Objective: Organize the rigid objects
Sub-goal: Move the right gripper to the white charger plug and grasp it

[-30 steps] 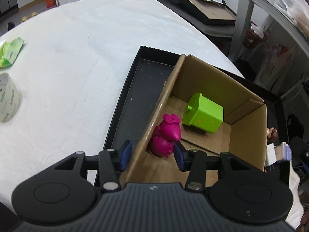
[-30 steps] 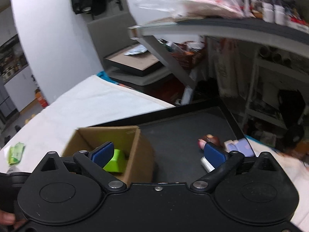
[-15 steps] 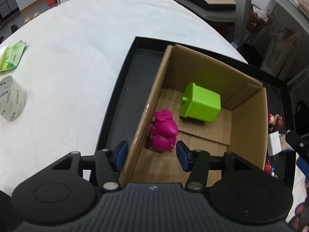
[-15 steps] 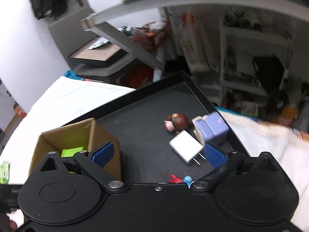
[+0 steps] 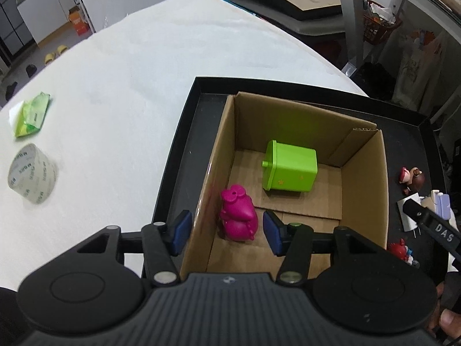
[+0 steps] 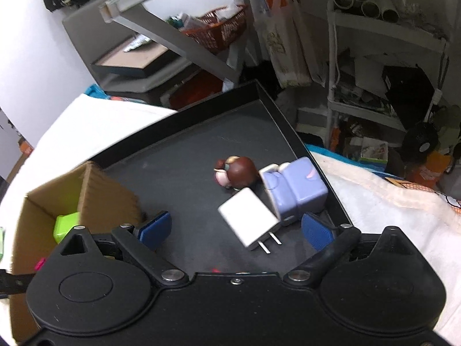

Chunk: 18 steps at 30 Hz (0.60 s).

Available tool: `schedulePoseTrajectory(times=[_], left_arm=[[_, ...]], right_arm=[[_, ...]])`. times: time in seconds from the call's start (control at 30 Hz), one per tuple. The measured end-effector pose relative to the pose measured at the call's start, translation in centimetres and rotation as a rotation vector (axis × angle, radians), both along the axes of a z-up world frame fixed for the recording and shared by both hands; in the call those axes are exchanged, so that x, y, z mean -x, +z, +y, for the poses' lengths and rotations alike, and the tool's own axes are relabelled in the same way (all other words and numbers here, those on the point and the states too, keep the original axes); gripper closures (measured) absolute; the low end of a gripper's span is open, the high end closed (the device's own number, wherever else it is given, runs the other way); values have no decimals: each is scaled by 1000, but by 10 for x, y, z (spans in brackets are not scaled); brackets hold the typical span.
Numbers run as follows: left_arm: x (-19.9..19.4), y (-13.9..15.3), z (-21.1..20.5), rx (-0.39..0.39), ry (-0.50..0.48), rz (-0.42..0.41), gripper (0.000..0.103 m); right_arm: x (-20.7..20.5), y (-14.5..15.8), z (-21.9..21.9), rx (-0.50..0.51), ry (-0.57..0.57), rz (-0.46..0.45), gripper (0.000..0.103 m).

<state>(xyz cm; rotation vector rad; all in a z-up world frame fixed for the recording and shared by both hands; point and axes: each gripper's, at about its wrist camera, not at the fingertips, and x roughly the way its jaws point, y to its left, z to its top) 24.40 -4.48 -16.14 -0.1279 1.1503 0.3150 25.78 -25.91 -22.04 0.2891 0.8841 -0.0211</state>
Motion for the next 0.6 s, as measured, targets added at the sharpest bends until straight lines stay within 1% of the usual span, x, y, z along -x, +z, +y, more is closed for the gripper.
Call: schedulePoseTrajectory(times=[0.07,0.2,0.27,0.33,0.37,0.4,0.43,0.47,0.5,0.53,0.6], left_arm=[[-1,1,-1,-18,10,-4,50],[-1,1,-2,-32,23,-5,50],[-1,1,-2,-41,29,-7,50],[0,1,-2,-49,34,-5,50],[0,1,-1,-51,38,-3,50],[1,1,-1,-52,42,-4,50],[1,2,0,-53,44,-5,50],[1,2,0,-54,46,-5,50],[2,2,1,-56,49,-4,50],[1,2,1,-58,50,-4,50],[2,3,2,-59,53,-7,50]], right_arm=[[-3,-4,0,3,8,10,7],[-7,-11,7,34,59,8,10],[-8,-14,11,47,84,12,16],[-7,-17,14,48,114,26,28],[-6,-17,15,50,122,26,33],[-5,-17,16,51,128,24,42],[-3,-17,16,44,139,23,49],[-2,-17,16,26,153,28,54],[-1,-18,16,1,160,39,62],[-1,-19,14,-16,163,50,65],[-1,-20,14,-26,161,63,65]])
